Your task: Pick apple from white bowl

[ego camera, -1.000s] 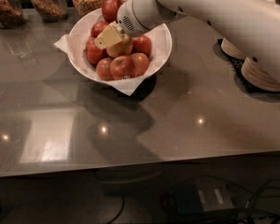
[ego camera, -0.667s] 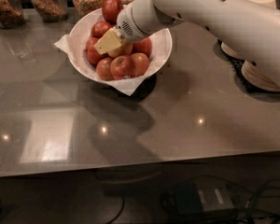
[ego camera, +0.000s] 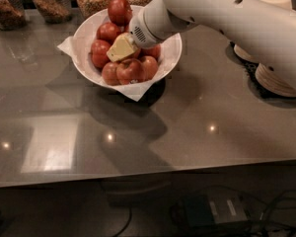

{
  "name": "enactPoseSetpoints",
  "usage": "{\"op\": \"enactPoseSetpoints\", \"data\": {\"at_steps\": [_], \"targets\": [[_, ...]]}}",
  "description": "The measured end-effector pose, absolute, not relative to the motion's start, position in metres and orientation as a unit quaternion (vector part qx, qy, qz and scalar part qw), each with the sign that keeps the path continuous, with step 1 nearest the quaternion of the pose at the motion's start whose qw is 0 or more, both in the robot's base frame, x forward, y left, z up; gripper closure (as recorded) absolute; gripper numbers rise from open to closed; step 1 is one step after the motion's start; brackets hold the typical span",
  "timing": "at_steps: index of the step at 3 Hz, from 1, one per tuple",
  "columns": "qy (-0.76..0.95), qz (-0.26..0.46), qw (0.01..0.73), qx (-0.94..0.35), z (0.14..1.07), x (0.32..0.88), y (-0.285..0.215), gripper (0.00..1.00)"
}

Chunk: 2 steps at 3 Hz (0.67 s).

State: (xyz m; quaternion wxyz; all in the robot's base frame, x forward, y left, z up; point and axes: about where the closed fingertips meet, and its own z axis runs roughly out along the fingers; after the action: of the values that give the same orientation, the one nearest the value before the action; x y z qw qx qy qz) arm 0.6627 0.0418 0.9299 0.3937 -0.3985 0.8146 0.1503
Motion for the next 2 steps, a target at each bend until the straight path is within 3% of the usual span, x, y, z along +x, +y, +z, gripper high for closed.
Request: {"op": "enactPoseSetpoints", "data": {"at_steps": [1, 2], "targets": [[0.821, 0.142, 0.388, -0.395, 0.9277, 0.6646, 0.0308, 0.37], [0.822, 0.135, 0.388, -0.394, 0.9286, 0.6670, 0.0240, 0.56]]}}
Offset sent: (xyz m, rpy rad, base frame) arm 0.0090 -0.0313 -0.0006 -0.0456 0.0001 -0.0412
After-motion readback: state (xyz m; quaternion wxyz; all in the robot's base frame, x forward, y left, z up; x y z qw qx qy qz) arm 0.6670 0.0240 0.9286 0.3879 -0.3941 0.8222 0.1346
